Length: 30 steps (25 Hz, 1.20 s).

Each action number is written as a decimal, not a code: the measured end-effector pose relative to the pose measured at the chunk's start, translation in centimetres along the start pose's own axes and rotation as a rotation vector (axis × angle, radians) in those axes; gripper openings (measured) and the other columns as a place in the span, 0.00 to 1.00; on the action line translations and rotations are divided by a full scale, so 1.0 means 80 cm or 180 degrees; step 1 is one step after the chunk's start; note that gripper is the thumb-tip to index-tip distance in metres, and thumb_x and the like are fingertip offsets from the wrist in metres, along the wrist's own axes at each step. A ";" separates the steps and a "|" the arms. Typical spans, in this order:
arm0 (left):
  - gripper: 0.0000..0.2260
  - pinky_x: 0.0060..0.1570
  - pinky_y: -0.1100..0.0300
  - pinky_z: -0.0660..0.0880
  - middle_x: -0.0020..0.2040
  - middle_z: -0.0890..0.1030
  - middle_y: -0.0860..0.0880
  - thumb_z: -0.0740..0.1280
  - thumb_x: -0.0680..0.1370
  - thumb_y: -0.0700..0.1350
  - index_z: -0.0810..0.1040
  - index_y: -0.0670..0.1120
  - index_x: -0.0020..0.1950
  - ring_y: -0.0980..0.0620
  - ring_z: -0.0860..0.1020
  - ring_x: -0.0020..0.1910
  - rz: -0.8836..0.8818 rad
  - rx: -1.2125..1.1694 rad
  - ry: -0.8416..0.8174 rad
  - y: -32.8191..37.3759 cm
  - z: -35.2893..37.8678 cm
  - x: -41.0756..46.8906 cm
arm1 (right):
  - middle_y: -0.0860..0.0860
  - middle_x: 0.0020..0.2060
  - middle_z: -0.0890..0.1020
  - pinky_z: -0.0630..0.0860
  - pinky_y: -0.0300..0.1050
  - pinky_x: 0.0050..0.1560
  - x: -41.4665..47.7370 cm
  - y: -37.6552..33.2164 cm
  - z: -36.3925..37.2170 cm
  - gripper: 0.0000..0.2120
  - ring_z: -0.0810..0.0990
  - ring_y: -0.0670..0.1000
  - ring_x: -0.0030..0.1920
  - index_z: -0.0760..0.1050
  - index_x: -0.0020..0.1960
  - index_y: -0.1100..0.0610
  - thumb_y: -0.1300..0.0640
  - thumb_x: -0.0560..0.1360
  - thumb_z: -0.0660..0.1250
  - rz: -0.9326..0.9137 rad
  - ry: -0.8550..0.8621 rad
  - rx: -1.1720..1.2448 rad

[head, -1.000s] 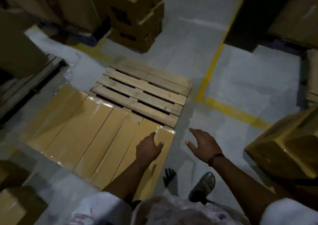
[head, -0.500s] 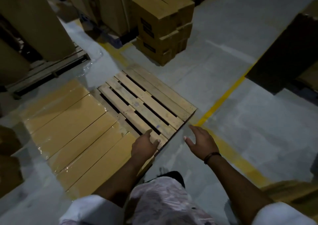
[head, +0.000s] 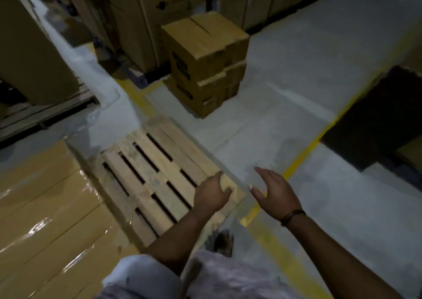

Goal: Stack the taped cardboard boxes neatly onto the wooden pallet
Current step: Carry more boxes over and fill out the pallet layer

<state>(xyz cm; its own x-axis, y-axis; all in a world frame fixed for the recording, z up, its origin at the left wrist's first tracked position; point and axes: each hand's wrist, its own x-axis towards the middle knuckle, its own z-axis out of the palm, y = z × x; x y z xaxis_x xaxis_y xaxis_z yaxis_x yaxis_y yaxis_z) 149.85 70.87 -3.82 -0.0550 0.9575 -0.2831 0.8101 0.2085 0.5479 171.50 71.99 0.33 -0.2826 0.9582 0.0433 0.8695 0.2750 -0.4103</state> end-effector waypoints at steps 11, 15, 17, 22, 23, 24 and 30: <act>0.31 0.63 0.50 0.75 0.72 0.76 0.48 0.65 0.80 0.62 0.64 0.52 0.80 0.46 0.75 0.69 -0.0460 0.0024 0.0075 0.087 -0.029 0.265 | 0.51 0.72 0.72 0.68 0.54 0.71 0.298 0.148 -0.025 0.29 0.68 0.54 0.73 0.66 0.77 0.51 0.39 0.80 0.63 0.0038 -0.0605 0.0396; 0.33 0.64 0.52 0.75 0.74 0.74 0.48 0.65 0.80 0.62 0.61 0.51 0.81 0.47 0.73 0.71 -0.0869 -0.0162 0.0195 0.112 -0.020 0.352 | 0.53 0.71 0.73 0.68 0.51 0.71 0.427 0.215 -0.030 0.29 0.70 0.55 0.72 0.67 0.76 0.53 0.41 0.79 0.64 -0.0342 -0.0872 0.0467; 0.33 0.65 0.51 0.75 0.74 0.74 0.47 0.66 0.80 0.61 0.61 0.51 0.82 0.46 0.74 0.71 -0.1097 -0.0318 0.0371 0.144 -0.023 0.396 | 0.53 0.70 0.74 0.69 0.53 0.70 0.492 0.240 -0.053 0.29 0.71 0.56 0.70 0.68 0.76 0.53 0.41 0.79 0.65 -0.0573 -0.0933 0.0362; 0.32 0.62 0.54 0.76 0.71 0.77 0.45 0.68 0.80 0.58 0.65 0.49 0.80 0.47 0.76 0.68 -0.1276 -0.0624 0.0981 0.242 -0.049 0.509 | 0.56 0.67 0.77 0.72 0.53 0.67 0.671 0.307 -0.107 0.28 0.75 0.59 0.66 0.72 0.73 0.56 0.43 0.78 0.67 -0.1103 -0.0875 0.0274; 0.31 0.62 0.55 0.75 0.70 0.78 0.45 0.69 0.80 0.57 0.65 0.49 0.80 0.47 0.76 0.68 -0.1380 -0.0769 0.1016 0.254 -0.055 0.519 | 0.57 0.67 0.77 0.72 0.53 0.67 0.695 0.312 -0.110 0.27 0.75 0.59 0.66 0.72 0.72 0.56 0.44 0.78 0.68 -0.1157 -0.0873 0.0297; 0.31 0.62 0.57 0.74 0.70 0.78 0.46 0.69 0.80 0.57 0.65 0.49 0.80 0.48 0.76 0.68 -0.1460 -0.0793 0.1067 0.259 -0.061 0.531 | 0.57 0.67 0.77 0.73 0.53 0.67 0.717 0.313 -0.111 0.27 0.75 0.59 0.66 0.73 0.72 0.57 0.45 0.78 0.69 -0.1163 -0.0866 0.0365; 0.33 0.65 0.50 0.76 0.71 0.77 0.47 0.67 0.79 0.61 0.65 0.49 0.80 0.46 0.76 0.69 -0.1829 -0.0870 0.1078 0.239 -0.095 0.627 | 0.56 0.67 0.77 0.73 0.53 0.67 0.829 0.311 -0.078 0.26 0.75 0.58 0.66 0.72 0.72 0.56 0.45 0.77 0.69 -0.1271 -0.1165 0.0515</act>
<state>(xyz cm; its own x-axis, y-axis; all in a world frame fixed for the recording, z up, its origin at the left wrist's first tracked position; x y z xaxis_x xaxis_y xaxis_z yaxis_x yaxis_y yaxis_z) 158.16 124.36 -1.59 -0.6424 0.6815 -0.3505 0.4262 0.6978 0.5757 176.92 142.87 -1.28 -0.7241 0.6846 -0.0831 0.6011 0.5675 -0.5627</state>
